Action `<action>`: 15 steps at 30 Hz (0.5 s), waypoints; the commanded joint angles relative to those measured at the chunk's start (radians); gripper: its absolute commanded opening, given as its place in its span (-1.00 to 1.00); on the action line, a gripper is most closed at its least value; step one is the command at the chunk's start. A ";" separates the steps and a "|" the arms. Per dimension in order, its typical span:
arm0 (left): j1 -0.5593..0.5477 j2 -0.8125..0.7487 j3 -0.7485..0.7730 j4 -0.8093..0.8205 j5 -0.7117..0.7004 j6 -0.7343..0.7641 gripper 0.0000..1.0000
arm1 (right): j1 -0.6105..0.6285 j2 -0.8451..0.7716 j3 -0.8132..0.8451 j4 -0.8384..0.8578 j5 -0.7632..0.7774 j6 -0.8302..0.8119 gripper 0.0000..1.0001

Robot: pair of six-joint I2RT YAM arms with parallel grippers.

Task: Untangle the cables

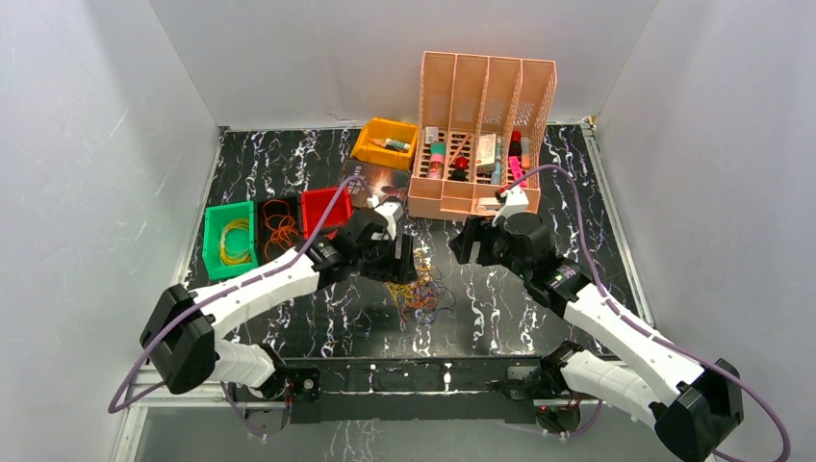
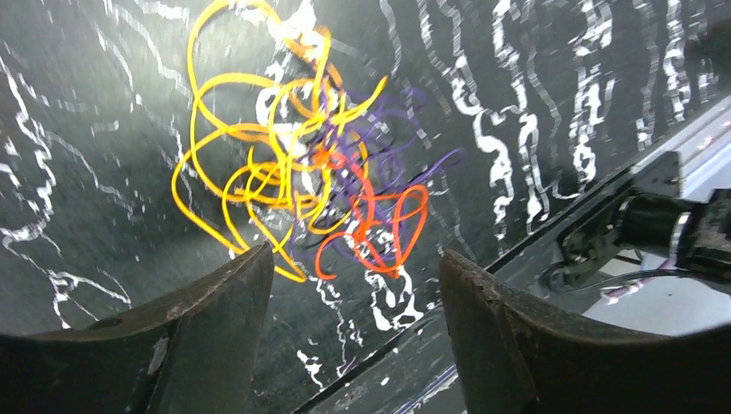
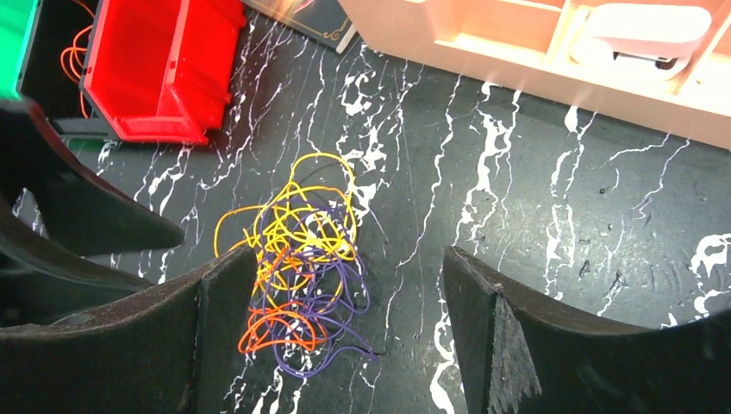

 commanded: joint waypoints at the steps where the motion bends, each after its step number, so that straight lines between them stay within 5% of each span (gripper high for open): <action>1: -0.019 -0.029 -0.097 0.146 -0.021 -0.091 0.31 | 0.001 -0.012 0.006 0.059 0.055 0.005 0.74; 5: -0.045 0.045 -0.076 0.172 -0.013 -0.093 0.04 | 0.000 0.003 0.008 0.063 0.046 0.002 0.74; 15: -0.078 0.115 -0.066 0.186 -0.024 -0.085 -0.18 | 0.000 0.010 0.002 0.061 0.040 0.005 0.74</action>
